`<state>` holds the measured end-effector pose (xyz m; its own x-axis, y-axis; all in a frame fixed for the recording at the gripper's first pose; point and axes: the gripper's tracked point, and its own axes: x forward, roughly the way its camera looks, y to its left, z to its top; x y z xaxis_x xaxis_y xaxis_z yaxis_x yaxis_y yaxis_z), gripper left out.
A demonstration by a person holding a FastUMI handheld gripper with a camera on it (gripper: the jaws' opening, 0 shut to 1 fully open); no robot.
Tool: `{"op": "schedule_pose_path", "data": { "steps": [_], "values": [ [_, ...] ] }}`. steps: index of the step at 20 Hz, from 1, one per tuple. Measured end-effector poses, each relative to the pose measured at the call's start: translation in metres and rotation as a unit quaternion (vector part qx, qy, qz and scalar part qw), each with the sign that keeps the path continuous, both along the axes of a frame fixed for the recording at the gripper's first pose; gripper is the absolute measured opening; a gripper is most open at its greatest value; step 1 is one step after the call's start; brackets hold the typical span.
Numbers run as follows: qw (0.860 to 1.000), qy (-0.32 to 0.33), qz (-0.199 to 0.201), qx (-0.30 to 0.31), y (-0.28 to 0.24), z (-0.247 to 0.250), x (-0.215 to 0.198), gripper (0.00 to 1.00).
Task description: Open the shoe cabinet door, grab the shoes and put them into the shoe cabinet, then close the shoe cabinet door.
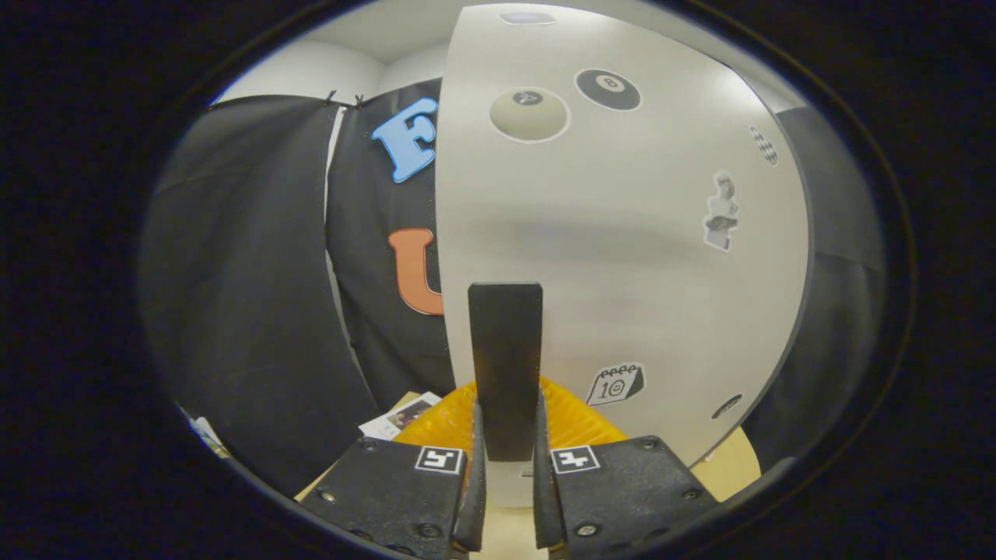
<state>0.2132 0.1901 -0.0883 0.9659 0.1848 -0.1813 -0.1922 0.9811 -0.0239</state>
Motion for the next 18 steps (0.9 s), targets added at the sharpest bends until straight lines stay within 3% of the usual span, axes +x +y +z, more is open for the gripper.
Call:
{"op": "schedule_pose_path", "data": {
  "steps": [13, 18],
  "values": [
    [0.998, 0.006, 0.059, 0.022, -0.041, 0.002, -0.074, 0.26],
    [0.999, 0.005, 0.047, 0.017, -0.065, 0.003, -0.092, 0.25]
  ]
}}
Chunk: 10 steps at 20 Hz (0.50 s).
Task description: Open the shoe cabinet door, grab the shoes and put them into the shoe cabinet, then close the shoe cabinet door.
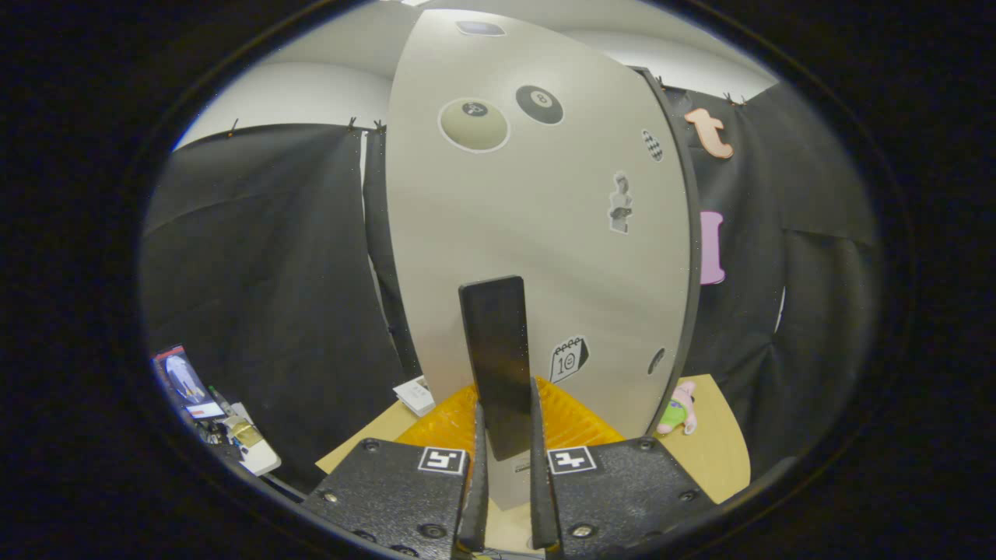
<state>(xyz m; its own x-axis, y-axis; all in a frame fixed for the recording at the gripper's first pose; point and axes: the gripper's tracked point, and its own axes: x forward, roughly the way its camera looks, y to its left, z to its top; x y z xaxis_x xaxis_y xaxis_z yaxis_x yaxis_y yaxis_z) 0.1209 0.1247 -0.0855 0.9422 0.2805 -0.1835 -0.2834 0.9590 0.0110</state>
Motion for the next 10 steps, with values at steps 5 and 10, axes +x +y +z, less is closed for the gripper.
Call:
{"op": "schedule_pose_path", "data": {
  "steps": [5, 10],
  "values": [
    [1.0, -0.005, -0.028, -0.002, -0.023, 0.001, -0.014, 0.22],
    [0.996, -0.019, -0.084, -0.01, -0.052, 0.002, -0.015, 0.16]
  ]
}}
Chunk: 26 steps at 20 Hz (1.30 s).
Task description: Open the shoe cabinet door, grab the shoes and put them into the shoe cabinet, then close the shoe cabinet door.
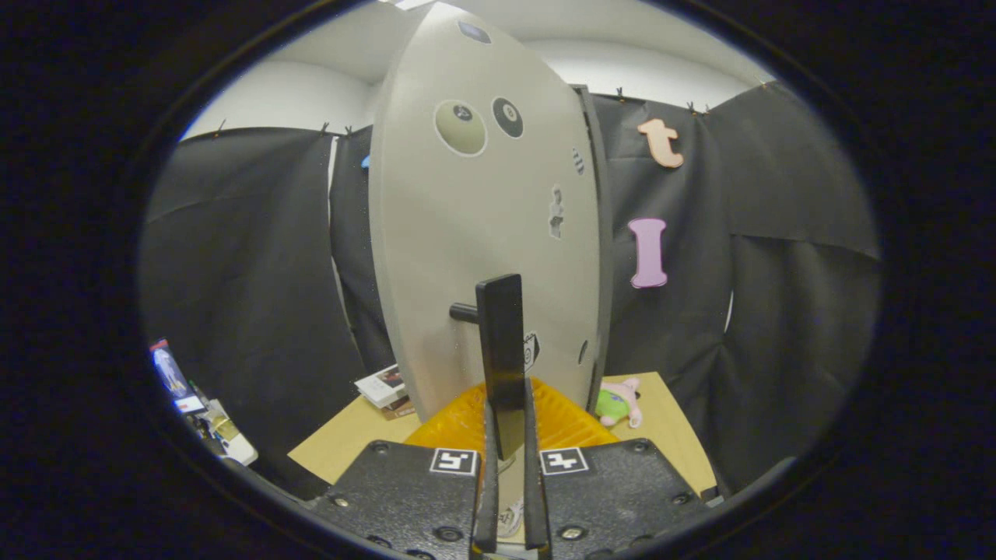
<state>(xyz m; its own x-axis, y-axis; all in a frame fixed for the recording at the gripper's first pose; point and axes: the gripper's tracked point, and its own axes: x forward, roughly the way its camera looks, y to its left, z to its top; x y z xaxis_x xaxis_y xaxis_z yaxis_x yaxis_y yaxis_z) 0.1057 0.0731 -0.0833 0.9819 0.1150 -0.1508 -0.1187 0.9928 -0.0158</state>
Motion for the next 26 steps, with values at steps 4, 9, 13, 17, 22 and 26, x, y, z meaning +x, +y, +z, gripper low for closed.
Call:
{"op": "schedule_pose_path", "data": {
  "steps": [4, 9, 13, 17, 22, 26],
  "values": [
    [0.999, -0.01, -0.053, -0.005, -0.025, 0.003, -0.001, 0.07],
    [0.995, -0.007, -0.097, 0.002, -0.051, 0.003, -0.007, 0.04],
    [0.994, -0.007, -0.109, 0.013, -0.064, 0.003, -0.007, 0.04],
    [0.994, -0.009, -0.102, 0.023, -0.067, 0.003, -0.007, 0.04],
    [0.993, -0.011, -0.121, 0.004, -0.075, -0.001, -0.009, 0.04],
    [0.991, 0.003, -0.129, -0.021, -0.09, -0.017, -0.028, 0.07]
  ]
}}
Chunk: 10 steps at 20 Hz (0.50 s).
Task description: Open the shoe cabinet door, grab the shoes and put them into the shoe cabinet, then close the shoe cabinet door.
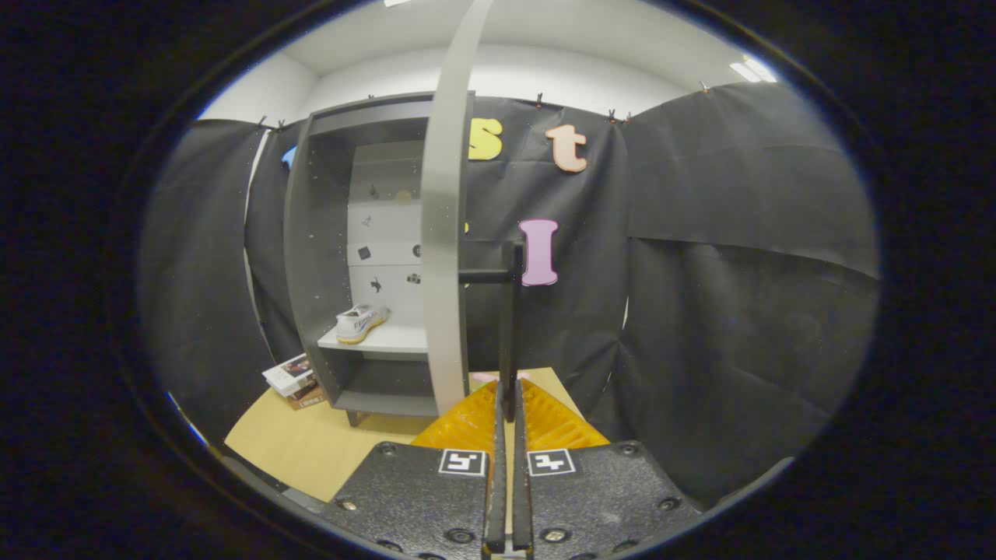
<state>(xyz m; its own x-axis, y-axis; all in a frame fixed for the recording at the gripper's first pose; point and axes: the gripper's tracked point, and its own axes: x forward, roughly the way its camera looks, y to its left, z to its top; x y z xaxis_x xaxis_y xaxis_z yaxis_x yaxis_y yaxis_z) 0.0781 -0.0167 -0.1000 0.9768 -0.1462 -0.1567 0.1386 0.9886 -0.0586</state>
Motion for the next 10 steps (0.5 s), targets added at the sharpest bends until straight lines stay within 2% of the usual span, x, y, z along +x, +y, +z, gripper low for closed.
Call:
{"op": "schedule_pose_path", "data": {
  "steps": [2, 7, 9, 10],
  "values": [
    [1.0, 0.009, 0.007, 0.009, -0.002, -0.01, -0.017, 0.19],
    [0.999, 0.019, -0.006, 0.032, -0.009, -0.059, -0.045, 0.6],
    [0.999, 0.03, -0.003, 0.028, 0.003, -0.088, -0.05, 0.7],
    [0.999, 0.038, -0.004, 0.024, 0.01, -0.104, -0.051, 0.71]
  ]
}}
